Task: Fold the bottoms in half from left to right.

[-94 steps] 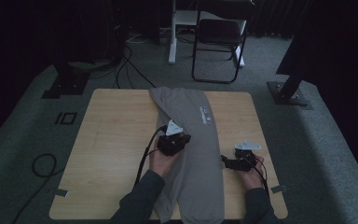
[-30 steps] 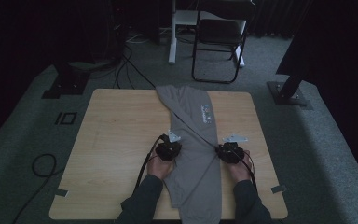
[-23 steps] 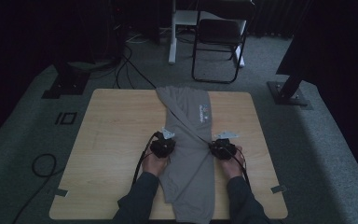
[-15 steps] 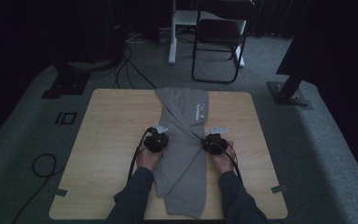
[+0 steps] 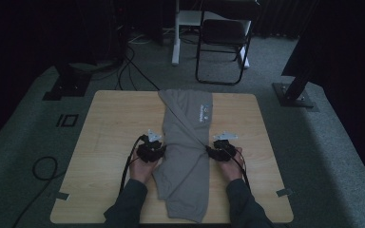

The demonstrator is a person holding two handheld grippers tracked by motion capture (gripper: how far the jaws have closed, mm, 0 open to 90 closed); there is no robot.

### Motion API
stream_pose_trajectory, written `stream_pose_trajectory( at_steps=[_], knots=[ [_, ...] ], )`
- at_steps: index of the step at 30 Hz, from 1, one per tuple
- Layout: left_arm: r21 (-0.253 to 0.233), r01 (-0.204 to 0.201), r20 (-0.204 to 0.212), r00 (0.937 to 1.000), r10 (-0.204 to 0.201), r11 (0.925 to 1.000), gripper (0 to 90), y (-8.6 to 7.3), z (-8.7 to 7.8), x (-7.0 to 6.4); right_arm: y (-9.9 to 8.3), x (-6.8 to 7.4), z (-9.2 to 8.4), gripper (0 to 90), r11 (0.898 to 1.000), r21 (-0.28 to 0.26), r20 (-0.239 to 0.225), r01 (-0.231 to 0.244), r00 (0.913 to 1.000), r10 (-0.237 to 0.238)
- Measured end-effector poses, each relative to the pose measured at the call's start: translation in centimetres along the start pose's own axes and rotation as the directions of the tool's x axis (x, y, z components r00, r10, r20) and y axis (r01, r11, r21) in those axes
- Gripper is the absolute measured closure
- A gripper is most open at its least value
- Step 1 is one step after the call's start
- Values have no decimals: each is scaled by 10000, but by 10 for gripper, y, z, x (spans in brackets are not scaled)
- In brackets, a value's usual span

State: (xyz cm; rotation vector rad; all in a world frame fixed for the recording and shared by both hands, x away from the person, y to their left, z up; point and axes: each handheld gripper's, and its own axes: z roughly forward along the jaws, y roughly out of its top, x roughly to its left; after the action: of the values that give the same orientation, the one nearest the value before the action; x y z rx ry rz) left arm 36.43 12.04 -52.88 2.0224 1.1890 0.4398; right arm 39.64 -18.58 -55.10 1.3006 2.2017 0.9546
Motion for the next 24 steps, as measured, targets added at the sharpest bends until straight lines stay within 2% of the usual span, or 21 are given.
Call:
stream_pose_trajectory(
  at_steps=[3, 4, 5, 8, 11, 14, 16, 19, 20, 22, 24],
  knots=[
    [-71, 246, 254, 9994, -245, 9997, 698, -15, -15, 0, -4, 2, -8, 557, 9997, -10, 70, 228, 9997, -228],
    [-71, 246, 254, 9994, -245, 9997, 694, -15, -15, 0, -4, 2, -8, 557, 9997, -10, 70, 228, 9997, -228],
    [-108, 377, 448, 9983, -372, 9992, 694, -23, -23, 0, -6, 4, -11, 552, 9994, -40, 96, 347, 9994, -347],
    [-103, 643, 789, 9949, -632, 9979, 676, -34, -31, -2, -16, 8, -24, 539, 9987, -183, -11, 475, 9989, -475],
    [61, 696, 982, 9927, -699, 9976, 648, -41, -35, -7, -25, 11, -33, 527, 9980, -193, -99, 594, 9982, -596],
    [120, 591, 1042, 9927, -600, 9982, 624, -47, -38, -14, -32, 12, -42, 522, 9974, -160, -136, 702, 9974, -704],
    [233, 504, 951, 9941, -524, 9985, 610, -51, -37, -17, -35, 10, -49, 522, 9975, -253, -161, 653, 9977, -657],
    [450, 678, 1033, 9920, -722, 9967, 609, -57, -31, -16, -39, 8, -57, 523, 9978, -411, -135, 528, 9985, -534],
    [420, 639, 1035, 9923, -679, 9971, 609, -58, -29, -16, -40, 7, -59, 523, 9979, -433, -91, 487, 9988, -491],
    [357, 622, 1018, 9926, -656, 9974, 644, -58, -28, -18, -41, 5, -60, 524, 9980, -486, -42, 399, 9992, -401],
    [380, 541, 1101, 9922, -580, 9978, 748, -58, -27, -21, -42, 3, -60, 524, 9986, -451, -6, 292, 9996, -292]
  ],
)
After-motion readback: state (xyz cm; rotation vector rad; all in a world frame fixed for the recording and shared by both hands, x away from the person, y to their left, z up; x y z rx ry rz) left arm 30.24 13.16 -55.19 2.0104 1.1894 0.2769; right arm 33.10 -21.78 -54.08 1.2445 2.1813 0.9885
